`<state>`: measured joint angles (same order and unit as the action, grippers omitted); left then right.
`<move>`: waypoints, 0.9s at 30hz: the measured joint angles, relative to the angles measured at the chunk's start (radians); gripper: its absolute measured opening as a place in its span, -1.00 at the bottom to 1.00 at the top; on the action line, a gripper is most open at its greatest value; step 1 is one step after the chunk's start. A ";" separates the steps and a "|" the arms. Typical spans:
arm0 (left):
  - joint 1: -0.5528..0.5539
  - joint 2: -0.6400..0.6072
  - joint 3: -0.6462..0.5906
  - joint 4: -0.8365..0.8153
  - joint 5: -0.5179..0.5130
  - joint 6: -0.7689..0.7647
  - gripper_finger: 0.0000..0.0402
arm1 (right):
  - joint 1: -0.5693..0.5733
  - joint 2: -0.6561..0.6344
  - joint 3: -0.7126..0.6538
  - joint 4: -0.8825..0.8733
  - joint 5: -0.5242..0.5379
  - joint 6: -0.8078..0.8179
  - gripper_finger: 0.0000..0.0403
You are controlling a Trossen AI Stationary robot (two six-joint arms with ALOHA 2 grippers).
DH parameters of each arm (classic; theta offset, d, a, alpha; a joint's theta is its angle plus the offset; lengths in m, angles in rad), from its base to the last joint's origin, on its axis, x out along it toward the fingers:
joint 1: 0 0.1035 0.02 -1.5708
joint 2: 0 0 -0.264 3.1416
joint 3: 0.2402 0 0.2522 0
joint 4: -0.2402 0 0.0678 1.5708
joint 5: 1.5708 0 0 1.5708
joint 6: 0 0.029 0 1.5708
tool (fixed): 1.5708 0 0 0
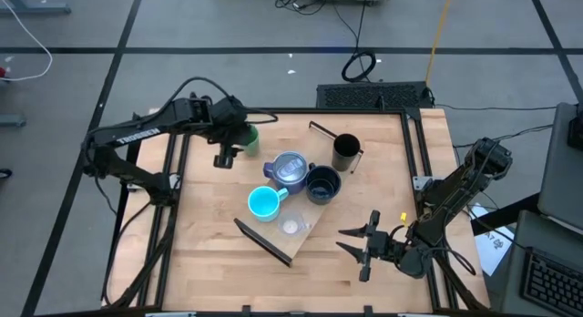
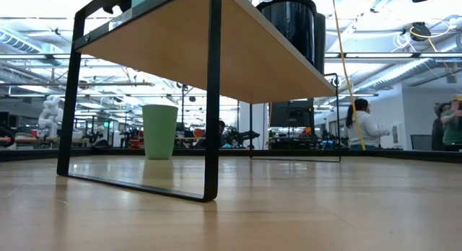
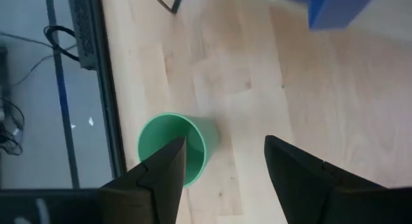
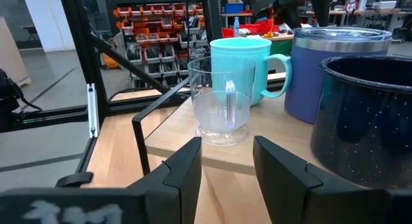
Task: Stack small to large cups/mugs on shelf
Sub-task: Put the green cup on the shelf aligned with the black cup
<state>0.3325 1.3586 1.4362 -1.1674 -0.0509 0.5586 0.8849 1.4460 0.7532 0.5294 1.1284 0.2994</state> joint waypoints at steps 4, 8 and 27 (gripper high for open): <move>0.016 -0.003 -0.039 0.021 -0.003 0.068 0.04 | 0.001 0.000 0.000 -0.003 -0.003 0.002 -0.35; 0.037 -0.001 -0.065 0.022 -0.004 0.093 0.04 | 0.000 0.000 0.000 -0.003 -0.004 0.002 -0.35; 0.101 0.129 -0.069 0.056 -0.037 0.123 0.04 | 0.000 -0.001 0.000 -0.011 -0.007 0.013 -0.35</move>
<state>0.4331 1.4879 1.3670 -1.1116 -0.0884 0.6811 0.8853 1.4453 0.7532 0.5184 1.1217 0.3124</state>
